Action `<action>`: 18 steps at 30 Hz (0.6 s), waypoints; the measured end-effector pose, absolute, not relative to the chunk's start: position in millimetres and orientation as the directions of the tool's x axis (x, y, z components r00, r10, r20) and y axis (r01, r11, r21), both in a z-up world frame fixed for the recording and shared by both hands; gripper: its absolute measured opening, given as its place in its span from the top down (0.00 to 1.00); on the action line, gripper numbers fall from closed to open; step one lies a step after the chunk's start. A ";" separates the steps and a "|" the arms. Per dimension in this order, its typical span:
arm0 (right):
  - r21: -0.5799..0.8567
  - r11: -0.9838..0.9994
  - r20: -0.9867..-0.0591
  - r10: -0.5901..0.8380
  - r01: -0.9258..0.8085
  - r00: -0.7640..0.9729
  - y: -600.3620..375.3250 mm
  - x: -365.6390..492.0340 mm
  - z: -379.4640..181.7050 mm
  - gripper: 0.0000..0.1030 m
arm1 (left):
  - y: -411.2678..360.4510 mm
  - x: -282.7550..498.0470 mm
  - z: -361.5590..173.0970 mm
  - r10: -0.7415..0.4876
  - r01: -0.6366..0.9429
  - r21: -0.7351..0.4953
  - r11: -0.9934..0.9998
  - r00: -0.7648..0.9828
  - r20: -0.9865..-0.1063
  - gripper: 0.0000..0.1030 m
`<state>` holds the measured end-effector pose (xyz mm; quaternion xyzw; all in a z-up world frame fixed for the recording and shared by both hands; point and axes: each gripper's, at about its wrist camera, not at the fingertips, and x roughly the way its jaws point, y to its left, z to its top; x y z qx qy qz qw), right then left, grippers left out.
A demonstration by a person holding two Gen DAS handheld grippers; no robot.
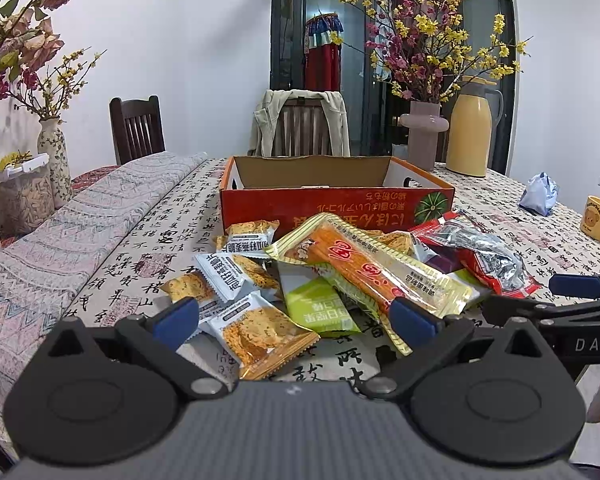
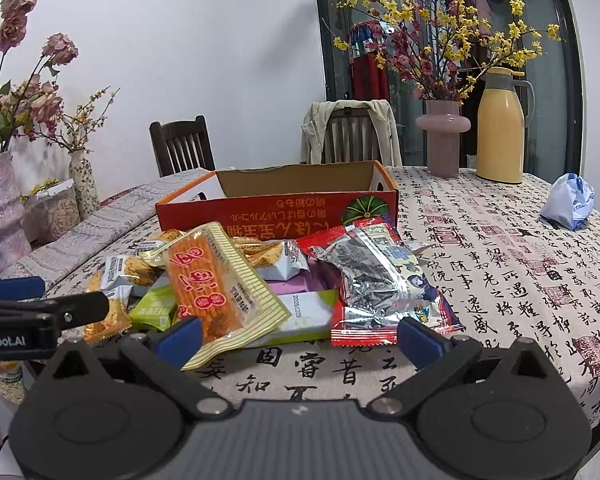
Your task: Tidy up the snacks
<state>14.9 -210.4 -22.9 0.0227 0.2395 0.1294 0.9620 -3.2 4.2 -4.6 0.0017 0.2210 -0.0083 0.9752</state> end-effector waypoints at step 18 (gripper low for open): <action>0.106 0.965 -0.457 0.261 -0.239 0.850 -210.0 14.6 -22.7 0.00 | 5.7 -4.5 -6.1 -0.016 0.015 -0.006 1.000 0.903 -0.430 0.00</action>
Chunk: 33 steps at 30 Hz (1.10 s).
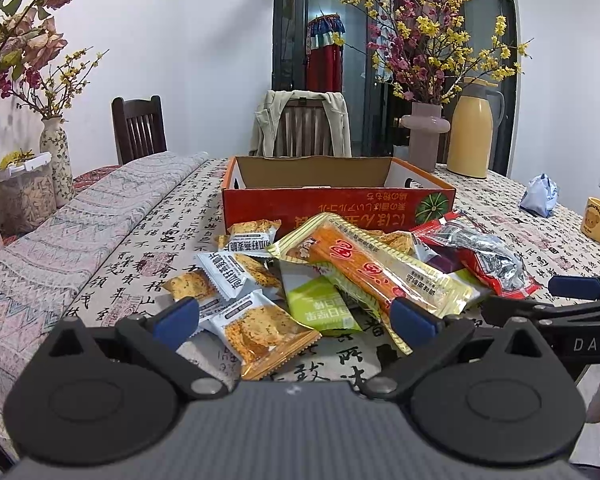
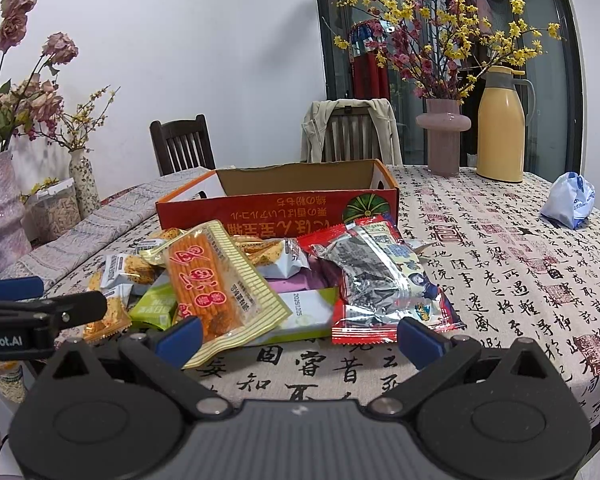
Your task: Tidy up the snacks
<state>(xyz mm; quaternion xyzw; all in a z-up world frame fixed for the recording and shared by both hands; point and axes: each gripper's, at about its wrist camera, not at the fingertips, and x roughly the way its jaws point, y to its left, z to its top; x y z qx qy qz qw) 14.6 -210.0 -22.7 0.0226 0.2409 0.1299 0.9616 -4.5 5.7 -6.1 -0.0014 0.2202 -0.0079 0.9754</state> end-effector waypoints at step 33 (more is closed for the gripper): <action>-0.049 0.919 -0.517 0.312 -0.391 0.797 -132.4 76.7 -31.6 0.12 | 64.9 13.0 -20.2 0.046 -0.097 -0.078 0.992 0.867 -0.496 0.00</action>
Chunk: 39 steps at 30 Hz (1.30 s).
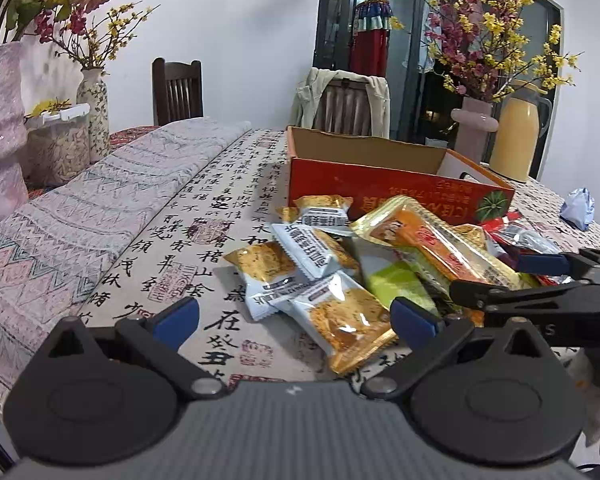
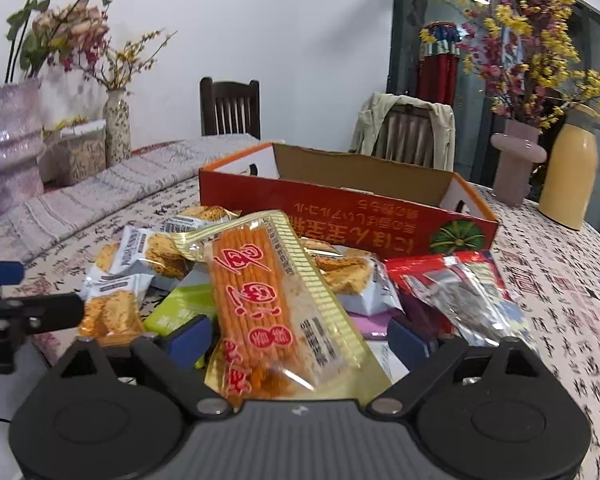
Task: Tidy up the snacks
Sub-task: 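Grasp the orange sausage-stick packet with the right gripper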
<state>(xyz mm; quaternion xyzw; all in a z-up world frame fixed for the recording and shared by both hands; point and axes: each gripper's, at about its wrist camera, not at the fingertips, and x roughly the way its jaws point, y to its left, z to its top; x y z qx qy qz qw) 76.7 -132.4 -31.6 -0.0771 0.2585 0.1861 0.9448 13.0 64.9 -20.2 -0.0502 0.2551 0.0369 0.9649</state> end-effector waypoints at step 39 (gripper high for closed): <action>0.042 0.921 -0.372 0.374 -0.388 0.849 -175.6 46.1 -20.3 0.68 | 48.4 73.4 -26.2 0.062 -0.244 -0.172 0.955 0.724 -0.687 0.15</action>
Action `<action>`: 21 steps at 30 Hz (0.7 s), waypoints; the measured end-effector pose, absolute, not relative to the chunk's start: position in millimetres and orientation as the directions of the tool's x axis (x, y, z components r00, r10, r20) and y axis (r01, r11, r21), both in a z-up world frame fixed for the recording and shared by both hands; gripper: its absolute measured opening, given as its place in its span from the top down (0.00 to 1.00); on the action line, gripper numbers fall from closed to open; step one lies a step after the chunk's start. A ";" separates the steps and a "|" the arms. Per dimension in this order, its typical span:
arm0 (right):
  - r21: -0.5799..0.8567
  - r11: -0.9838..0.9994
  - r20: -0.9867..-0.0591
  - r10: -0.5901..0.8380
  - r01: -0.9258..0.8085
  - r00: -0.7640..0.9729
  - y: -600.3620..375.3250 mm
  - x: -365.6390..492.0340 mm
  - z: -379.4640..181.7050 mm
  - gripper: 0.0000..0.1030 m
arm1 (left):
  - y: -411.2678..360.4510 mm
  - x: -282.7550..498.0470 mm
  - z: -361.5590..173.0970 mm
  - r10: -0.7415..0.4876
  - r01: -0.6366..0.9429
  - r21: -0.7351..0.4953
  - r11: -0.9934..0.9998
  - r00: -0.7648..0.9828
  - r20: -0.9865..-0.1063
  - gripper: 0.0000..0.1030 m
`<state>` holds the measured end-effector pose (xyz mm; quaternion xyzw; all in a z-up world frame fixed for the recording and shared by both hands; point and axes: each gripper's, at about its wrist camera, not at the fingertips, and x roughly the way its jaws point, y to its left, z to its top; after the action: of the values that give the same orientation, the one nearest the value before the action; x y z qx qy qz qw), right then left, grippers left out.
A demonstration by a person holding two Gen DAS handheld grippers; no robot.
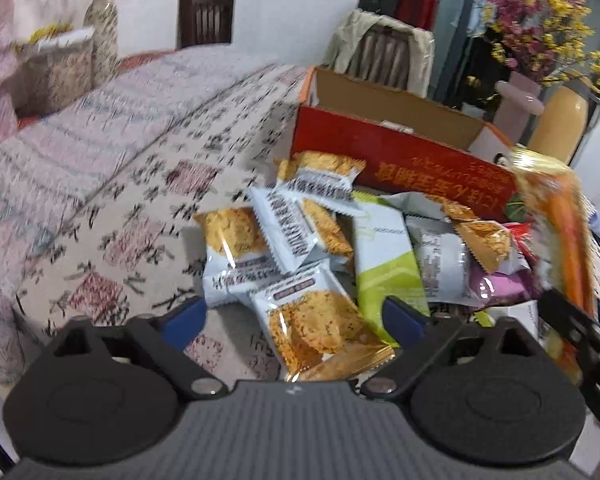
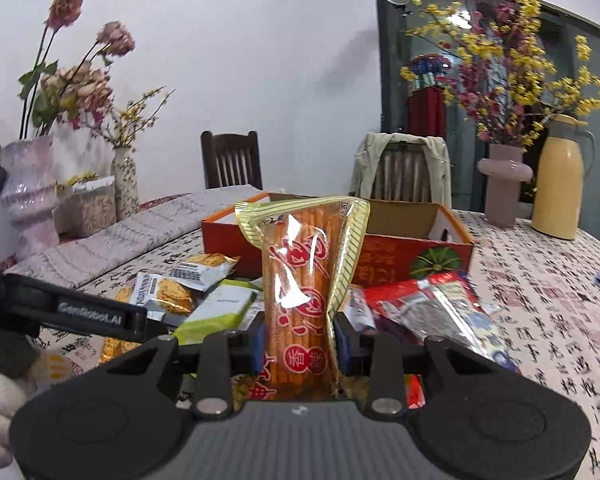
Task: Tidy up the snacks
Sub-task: 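Grasp the orange sausage-stick packet with the right gripper, then carry the sausage packet into the box with the right gripper while the left gripper carries a cracker packet there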
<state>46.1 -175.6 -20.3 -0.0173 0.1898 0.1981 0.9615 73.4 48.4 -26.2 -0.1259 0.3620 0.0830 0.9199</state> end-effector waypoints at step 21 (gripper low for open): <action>0.065 0.927 -0.374 0.365 -0.369 0.853 -184.8 37.6 -24.4 0.68 | 46.6 69.1 -27.1 0.077 -0.253 -0.157 0.955 0.718 -0.691 0.57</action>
<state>37.6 -184.8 -24.4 -0.0043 0.1932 0.1906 0.9624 69.1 46.6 -27.1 -0.1207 0.3644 0.0895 0.9190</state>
